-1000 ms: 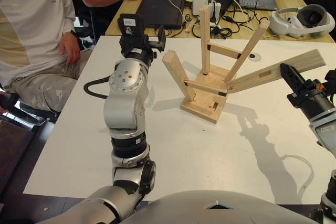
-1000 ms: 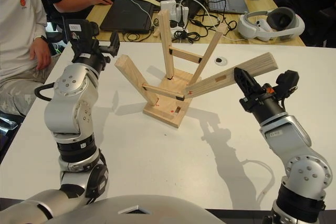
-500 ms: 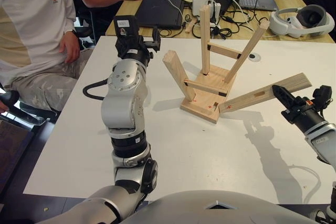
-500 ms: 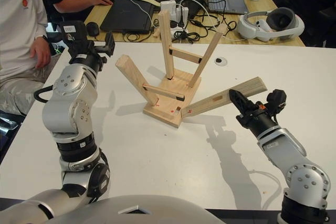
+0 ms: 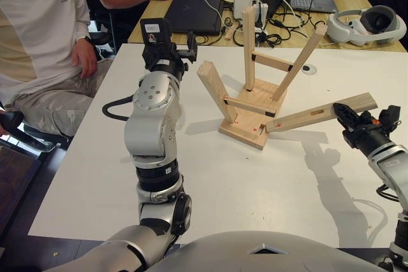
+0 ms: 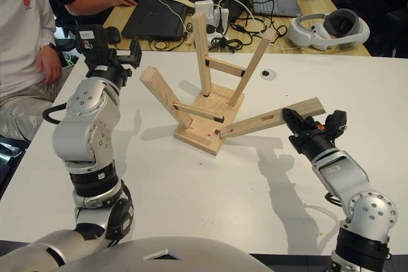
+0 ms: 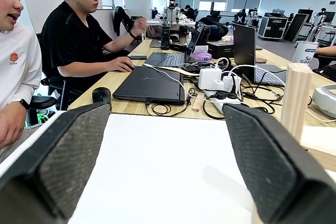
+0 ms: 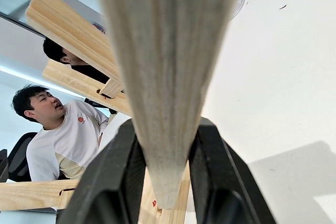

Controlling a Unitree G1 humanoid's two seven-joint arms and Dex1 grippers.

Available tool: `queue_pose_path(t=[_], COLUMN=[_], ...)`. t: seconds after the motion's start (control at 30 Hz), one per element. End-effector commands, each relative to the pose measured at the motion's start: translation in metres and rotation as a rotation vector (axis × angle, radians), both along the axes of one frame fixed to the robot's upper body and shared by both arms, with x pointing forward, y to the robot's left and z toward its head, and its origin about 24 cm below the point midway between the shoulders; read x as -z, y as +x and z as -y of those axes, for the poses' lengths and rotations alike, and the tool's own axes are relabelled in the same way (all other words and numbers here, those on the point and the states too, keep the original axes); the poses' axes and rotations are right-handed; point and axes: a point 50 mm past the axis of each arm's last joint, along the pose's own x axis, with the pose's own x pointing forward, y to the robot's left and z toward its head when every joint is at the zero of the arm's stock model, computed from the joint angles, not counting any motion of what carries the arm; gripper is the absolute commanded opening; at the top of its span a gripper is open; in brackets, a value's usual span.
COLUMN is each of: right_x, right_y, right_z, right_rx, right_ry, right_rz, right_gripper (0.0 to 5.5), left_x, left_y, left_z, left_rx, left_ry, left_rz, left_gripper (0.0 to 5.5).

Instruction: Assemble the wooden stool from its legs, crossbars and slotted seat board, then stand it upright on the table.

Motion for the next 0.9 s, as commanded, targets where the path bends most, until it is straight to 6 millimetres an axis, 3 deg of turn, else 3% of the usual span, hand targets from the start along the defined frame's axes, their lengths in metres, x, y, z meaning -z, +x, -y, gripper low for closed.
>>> queue_pose_path(t=[0.03, 0.23, 0.63, 0.83, 0.9], right_x=[0.000, 0.005, -0.005, -0.005, -0.007], right_y=[-0.001, 0.001, 0.018, 0.017, 0.016], right_z=[-0.006, -0.020, -0.012, -0.020, -0.022], right_rx=[-0.049, -0.064, -0.013, -0.095, -0.147], right_ry=[-0.008, -0.011, -0.251, -0.331, -0.433], right_rz=[-0.009, -0.022, -0.065, -0.092, -0.091], right_gripper=[0.98, 0.98, 0.98, 0.98, 0.98], left_x=[-0.003, -0.001, -0.002, -0.003, -0.004], left_y=[0.000, 0.000, -0.002, -0.003, -0.003], left_z=[0.005, 0.009, 0.006, 0.005, 0.004], left_rx=[0.010, 0.021, -0.005, -0.015, -0.016], left_ry=[0.002, -0.002, -0.013, -0.015, -0.016], left_rz=[0.001, -0.002, 0.003, 0.005, 0.007], left_gripper=[3.92, 3.92, 3.92, 3.92, 3.92])
